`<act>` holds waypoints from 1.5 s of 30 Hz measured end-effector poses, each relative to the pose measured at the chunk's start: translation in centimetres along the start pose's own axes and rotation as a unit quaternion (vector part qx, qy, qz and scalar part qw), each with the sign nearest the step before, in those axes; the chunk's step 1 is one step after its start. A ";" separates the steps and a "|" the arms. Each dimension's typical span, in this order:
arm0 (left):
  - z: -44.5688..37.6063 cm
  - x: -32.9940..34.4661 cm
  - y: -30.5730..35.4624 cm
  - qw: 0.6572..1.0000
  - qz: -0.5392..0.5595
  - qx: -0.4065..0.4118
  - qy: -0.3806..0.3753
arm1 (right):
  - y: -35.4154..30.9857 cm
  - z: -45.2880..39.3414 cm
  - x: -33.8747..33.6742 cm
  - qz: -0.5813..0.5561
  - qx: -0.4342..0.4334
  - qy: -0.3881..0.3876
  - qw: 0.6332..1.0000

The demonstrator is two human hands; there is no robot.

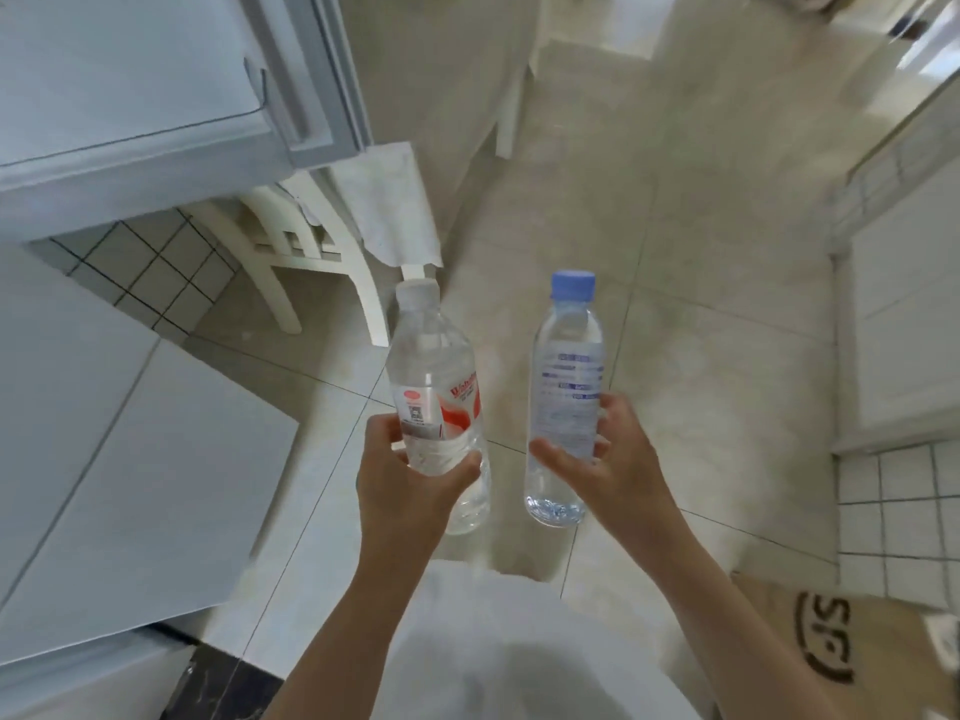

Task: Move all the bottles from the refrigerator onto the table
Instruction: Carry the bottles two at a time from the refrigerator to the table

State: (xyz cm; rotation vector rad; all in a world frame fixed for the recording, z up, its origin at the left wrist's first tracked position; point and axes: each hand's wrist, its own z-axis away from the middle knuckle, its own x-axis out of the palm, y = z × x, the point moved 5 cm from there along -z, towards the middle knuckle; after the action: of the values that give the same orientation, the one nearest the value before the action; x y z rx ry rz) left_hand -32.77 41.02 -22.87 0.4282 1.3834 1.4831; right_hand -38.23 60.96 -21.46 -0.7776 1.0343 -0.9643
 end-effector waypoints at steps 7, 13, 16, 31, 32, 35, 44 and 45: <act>-1.6 7.4 2.8 0.999 -0.027 -0.004 -0.025 | 2.2 -3.9 -6.2 0.000 0.045 0.014 0.999; -5.8 11.2 4.3 0.998 -0.046 -0.008 -0.038 | 2.3 -8.4 -7.9 -0.016 0.076 0.016 0.997; -10.1 13.7 6.0 0.997 -0.055 -0.003 -0.048 | 1.3 -13.1 -8.8 -0.013 0.084 0.023 0.996; -31.2 20.6 16.1 0.998 -0.035 0.003 -0.058 | -7.4 -34.8 -11.3 0.006 0.087 0.050 0.995; -32.4 21.0 16.4 0.998 -0.032 -0.002 -0.055 | -7.8 -36.3 -11.4 0.011 0.087 0.045 0.995; -35.5 22.1 17.7 0.999 -0.025 -0.012 -0.042 | -9.0 -40.4 -11.3 0.024 0.078 0.021 0.996; -46.1 26.2 22.2 0.998 0.005 -0.050 0.036 | -13.7 -56.1 -11.7 0.048 0.037 -0.062 0.996; -47.5 26.7 22.9 0.997 0.011 -0.055 0.048 | -14.6 -58.1 -11.9 0.056 0.030 -0.074 0.995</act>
State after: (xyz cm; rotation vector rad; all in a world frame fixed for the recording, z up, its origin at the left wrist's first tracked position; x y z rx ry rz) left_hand -91.78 42.31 -25.40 0.3083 1.3679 1.6069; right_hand -99.23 61.53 -23.67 -0.7234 0.9070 -0.8264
